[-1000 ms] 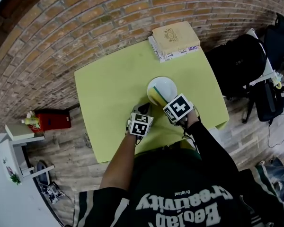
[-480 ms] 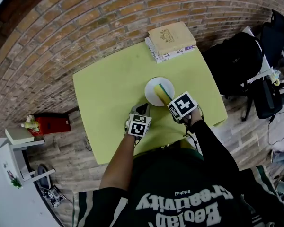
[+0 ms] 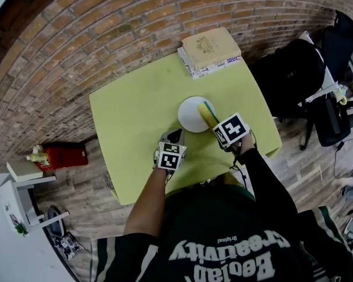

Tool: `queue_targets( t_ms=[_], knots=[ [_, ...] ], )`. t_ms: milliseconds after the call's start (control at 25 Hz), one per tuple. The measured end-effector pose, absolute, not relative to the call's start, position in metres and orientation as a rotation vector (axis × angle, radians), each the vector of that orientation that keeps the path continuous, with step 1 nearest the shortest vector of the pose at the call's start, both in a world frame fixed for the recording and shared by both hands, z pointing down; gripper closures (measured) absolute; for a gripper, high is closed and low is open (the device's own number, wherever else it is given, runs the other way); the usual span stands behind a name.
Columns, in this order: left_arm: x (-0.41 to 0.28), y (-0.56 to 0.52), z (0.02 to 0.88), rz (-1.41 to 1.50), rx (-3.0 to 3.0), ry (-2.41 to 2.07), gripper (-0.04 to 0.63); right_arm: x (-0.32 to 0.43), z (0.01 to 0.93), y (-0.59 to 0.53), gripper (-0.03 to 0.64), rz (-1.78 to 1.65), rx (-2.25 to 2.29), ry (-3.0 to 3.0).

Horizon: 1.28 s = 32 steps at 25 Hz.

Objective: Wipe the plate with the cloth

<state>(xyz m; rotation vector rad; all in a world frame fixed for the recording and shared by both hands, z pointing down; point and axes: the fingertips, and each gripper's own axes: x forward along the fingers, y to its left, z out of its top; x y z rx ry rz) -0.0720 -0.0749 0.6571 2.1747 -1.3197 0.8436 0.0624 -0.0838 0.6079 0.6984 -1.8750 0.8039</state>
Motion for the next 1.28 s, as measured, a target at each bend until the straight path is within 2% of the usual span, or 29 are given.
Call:
queue_targets(
  t_ms=[440, 760, 1280],
  knots=[
    [-0.069, -0.077, 0.654, 0.843, 2.210, -1.346, 0.591, 0.074, 0.603, -0.093, 0.503, 0.728, 0.765, -1.942],
    [-0.076, -0.073, 0.650, 0.784, 2.150, -1.329, 0.591, 0.076, 0.566, -0.121, 0.502, 0.532, 0.990, -2.120],
    [-0.085, -0.093, 0.548, 0.644, 2.339, -1.503, 0.591, 0.063, 0.473, -0.137, 0.505, 0.155, 1.273, -2.395]
  ],
)
